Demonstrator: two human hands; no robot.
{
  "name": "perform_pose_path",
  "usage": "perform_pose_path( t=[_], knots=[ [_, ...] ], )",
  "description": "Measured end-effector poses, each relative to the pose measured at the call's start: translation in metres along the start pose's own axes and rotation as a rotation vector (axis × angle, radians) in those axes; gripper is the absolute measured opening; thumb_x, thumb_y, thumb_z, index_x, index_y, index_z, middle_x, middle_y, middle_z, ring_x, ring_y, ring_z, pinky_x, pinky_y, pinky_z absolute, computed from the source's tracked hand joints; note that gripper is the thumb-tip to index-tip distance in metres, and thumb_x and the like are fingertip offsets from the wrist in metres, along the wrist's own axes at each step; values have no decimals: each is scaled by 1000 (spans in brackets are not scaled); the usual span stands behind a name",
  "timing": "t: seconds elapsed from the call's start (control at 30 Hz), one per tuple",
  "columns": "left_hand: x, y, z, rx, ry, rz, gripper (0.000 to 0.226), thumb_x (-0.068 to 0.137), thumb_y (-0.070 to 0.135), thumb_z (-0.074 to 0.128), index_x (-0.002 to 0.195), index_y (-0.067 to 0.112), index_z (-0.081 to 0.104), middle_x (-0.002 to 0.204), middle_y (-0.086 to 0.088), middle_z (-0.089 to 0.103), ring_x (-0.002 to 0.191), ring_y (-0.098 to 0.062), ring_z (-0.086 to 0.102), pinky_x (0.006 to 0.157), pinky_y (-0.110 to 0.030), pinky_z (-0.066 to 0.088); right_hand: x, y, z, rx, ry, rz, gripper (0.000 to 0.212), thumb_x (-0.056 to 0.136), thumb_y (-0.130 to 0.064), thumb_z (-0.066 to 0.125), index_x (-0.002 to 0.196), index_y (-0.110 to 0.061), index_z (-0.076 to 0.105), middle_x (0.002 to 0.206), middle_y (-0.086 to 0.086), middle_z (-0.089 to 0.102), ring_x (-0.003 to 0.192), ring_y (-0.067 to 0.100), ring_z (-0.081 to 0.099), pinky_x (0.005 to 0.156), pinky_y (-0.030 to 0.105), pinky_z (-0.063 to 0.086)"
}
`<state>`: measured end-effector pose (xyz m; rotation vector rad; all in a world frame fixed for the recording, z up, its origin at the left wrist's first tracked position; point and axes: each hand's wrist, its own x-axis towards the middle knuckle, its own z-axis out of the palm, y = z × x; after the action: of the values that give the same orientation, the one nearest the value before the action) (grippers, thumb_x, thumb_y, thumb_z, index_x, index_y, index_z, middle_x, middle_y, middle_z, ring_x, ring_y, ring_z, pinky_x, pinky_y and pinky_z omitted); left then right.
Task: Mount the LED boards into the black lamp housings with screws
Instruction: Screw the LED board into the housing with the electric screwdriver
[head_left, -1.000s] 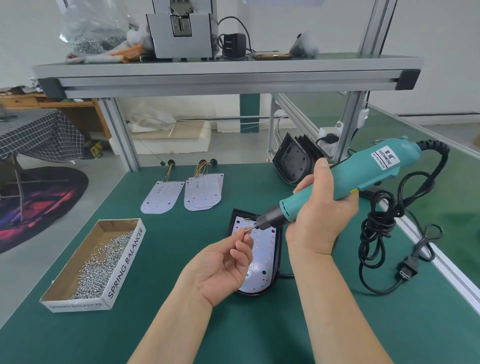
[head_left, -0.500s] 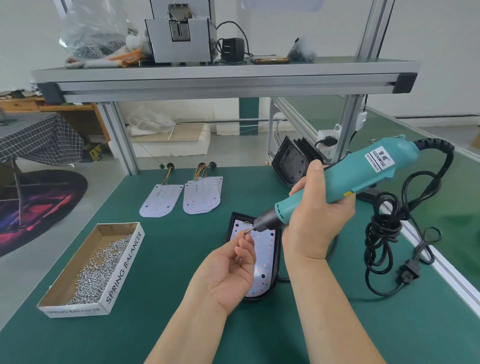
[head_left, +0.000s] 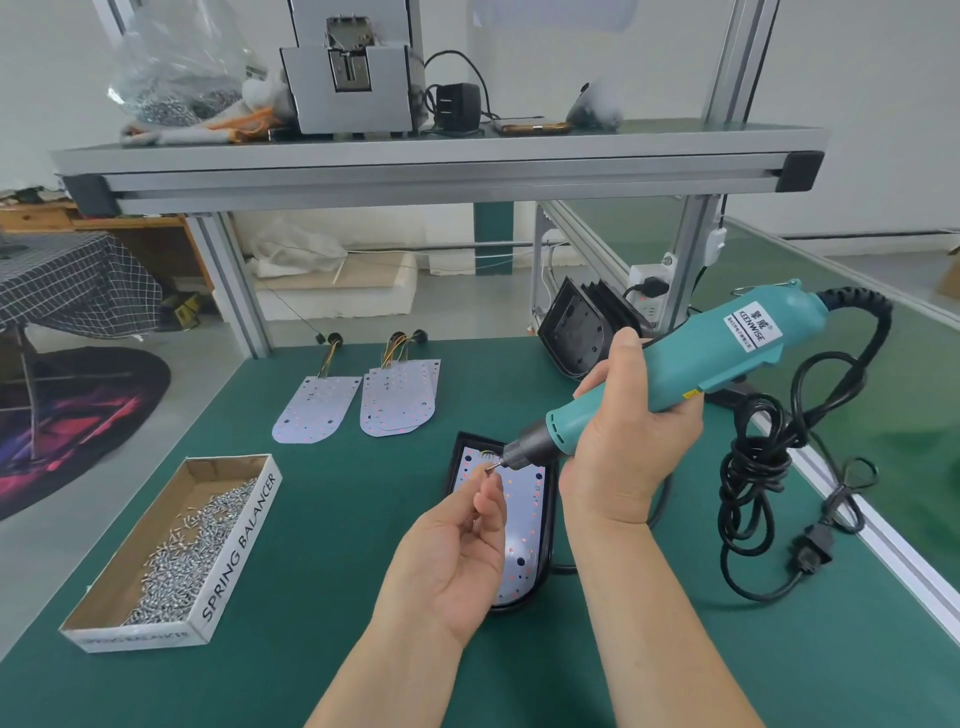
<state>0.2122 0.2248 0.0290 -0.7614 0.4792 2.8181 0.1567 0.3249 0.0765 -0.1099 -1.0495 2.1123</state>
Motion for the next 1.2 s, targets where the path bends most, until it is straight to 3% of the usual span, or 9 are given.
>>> perform_pose_path(
  t=[0.13,0.23,0.33,0.4,0.53,0.6,0.73,1.03,1.2],
  knots=[
    [6,-6,-7,73,-3,89,13,91,-5,62,102,-11,67,79,-14,69,59,-14,66,49,-16,53,1,6,-2,8,32,22,20,85,-19,69,72,-26,55,52,-1,52,48,18,46,52,24,44],
    [10,-7,-11,134,-23,134,11,91,-4,62,97,-11,70,79,-13,68,58,-13,66,51,-15,53,4,10,-2,12,23,39,26,84,-20,69,65,-33,57,52,0,51,48,21,45,53,26,43],
    [15,0,-13,281,-25,196,12,89,-3,65,91,-7,76,79,-11,69,59,-12,66,55,-15,55,9,11,1,5,20,50,27,83,-21,70,63,-32,55,52,2,50,50,23,44,55,29,41],
    [19,8,-14,425,-31,251,14,88,-1,67,99,-3,75,78,-10,70,59,-12,66,57,-16,55,15,13,4,13,20,36,23,83,-21,69,69,-25,52,52,0,50,49,22,44,55,30,41],
    [41,41,-26,875,171,543,11,88,16,74,99,12,73,68,-1,67,56,-12,57,49,-20,46,27,24,12,-23,8,13,23,82,-22,70,65,-33,59,51,-8,53,48,16,48,55,31,44],
    [52,56,-32,1231,332,643,19,79,37,81,87,21,73,76,3,69,68,-14,59,57,-26,43,31,35,14,-91,7,2,20,79,-27,72,70,-26,55,54,-1,55,49,19,50,55,32,45],
    [68,54,-35,1712,286,354,54,48,68,69,60,17,55,57,12,52,57,-19,46,60,-29,33,29,67,19,-249,-41,-8,29,73,-41,71,70,-22,50,63,13,55,60,38,53,60,50,52],
    [88,47,-36,1518,142,193,45,53,44,72,89,20,64,86,-6,62,77,-18,54,77,-35,42,19,109,21,-406,-188,-90,33,76,-44,70,70,-18,51,58,-5,54,55,26,55,58,45,51],
    [93,48,-40,1498,166,199,63,55,42,71,98,-5,71,102,-19,75,79,-23,63,84,-39,53,18,114,22,-433,-237,-181,32,78,-45,68,70,-21,49,57,-14,52,52,9,48,55,31,47]
  ],
)
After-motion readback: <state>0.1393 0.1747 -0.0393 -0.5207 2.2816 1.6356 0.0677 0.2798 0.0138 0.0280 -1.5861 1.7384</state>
